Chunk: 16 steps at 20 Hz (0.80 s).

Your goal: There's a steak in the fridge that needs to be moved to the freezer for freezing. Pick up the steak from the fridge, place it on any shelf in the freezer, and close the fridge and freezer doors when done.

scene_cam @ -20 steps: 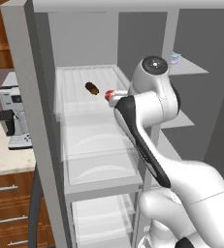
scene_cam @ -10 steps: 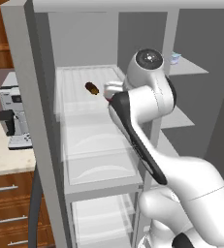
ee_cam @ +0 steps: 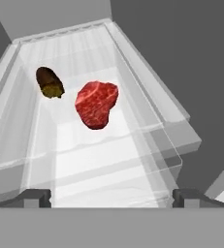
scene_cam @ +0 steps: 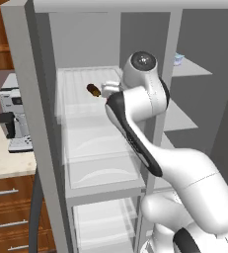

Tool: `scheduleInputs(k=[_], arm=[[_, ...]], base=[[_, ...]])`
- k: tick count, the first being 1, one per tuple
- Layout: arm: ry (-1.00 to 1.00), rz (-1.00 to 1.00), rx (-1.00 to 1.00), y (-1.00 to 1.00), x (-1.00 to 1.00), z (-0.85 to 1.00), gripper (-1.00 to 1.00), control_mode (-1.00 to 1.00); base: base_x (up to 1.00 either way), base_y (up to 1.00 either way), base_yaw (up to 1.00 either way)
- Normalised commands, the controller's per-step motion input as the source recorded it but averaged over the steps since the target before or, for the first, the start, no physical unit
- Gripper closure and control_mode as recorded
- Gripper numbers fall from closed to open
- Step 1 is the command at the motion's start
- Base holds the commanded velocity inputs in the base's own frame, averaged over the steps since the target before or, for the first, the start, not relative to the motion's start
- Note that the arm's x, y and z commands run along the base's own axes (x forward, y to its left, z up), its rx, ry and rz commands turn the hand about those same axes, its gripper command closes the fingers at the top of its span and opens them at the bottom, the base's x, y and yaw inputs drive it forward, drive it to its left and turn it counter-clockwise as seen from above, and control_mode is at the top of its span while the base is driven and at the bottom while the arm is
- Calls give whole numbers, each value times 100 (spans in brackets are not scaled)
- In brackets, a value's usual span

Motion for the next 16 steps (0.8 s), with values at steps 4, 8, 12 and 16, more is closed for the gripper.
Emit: scheduleInputs(k=[4,8,12,16], arm=[[18,3,0,-2,34,-10,-100,-100],[21,1,0,0,46,-13,-100,-100],[15,1,-2,0,36,-22,-100,-100],[7,0,-4,0,31,-26,-100,-100]], base=[[0,0,0],[0,0,0],[0,0,0],[0,0,0]])
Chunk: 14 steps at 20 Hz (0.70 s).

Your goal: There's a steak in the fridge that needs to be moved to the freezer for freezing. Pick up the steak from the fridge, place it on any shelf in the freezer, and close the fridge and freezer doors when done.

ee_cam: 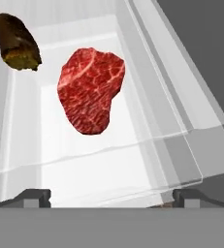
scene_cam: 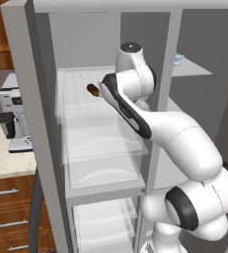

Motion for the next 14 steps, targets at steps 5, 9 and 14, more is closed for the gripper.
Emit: scheduleInputs(k=[5,9,14], arm=[[8,0,0,0,25,-2,-100,-100],[6,0,0,0,23,-20,-100,-100],[5,1,0,0,12,-37,-100,-100]], base=[[0,0,0],[0,0,0],[0,0,0]])
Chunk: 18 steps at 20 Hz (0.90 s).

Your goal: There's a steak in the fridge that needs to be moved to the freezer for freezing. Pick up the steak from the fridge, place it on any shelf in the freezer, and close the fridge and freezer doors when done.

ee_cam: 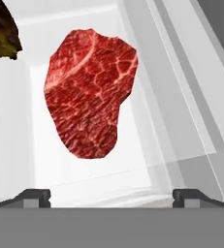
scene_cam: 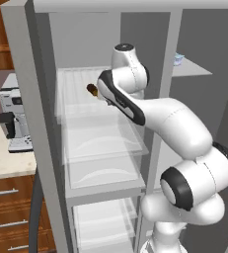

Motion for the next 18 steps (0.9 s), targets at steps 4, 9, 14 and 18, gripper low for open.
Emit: scheduleInputs(k=[4,9,14,18], arm=[[0,2,0,0,13,-9,-100,-100],[2,1,0,0,36,-6,-100,-100],[4,2,0,0,37,-17,-100,-100],[0,2,0,4,34,-17,-100,-100]], base=[[0,0,0],[0,0,0],[0,0,0],[0,0,0]])
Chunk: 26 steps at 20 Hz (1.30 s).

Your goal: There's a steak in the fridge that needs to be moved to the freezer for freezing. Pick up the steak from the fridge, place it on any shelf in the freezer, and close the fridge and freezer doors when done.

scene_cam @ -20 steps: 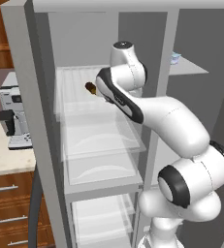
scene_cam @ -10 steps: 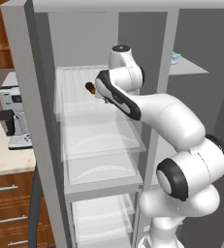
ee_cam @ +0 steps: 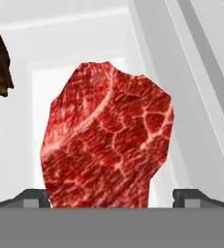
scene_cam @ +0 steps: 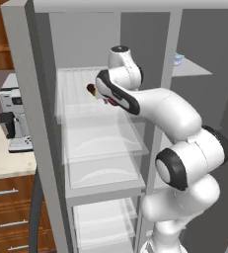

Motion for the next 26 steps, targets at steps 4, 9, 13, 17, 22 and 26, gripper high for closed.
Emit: scheduleInputs(k=[4,9,13,17,22,26], arm=[[0,2,0,12,34,-16,-100,-100],[2,3,0,2,30,-46,100,-100],[2,5,0,2,18,-61,100,-100],[0,9,0,2,0,-61,100,-100],[-3,4,-2,34,-40,-17,100,-100],[-3,1,-3,44,-66,0,100,-100]], base=[[0,0,0],[0,0,0],[0,0,0],[0,0,0],[0,0,0],[0,0,0]])
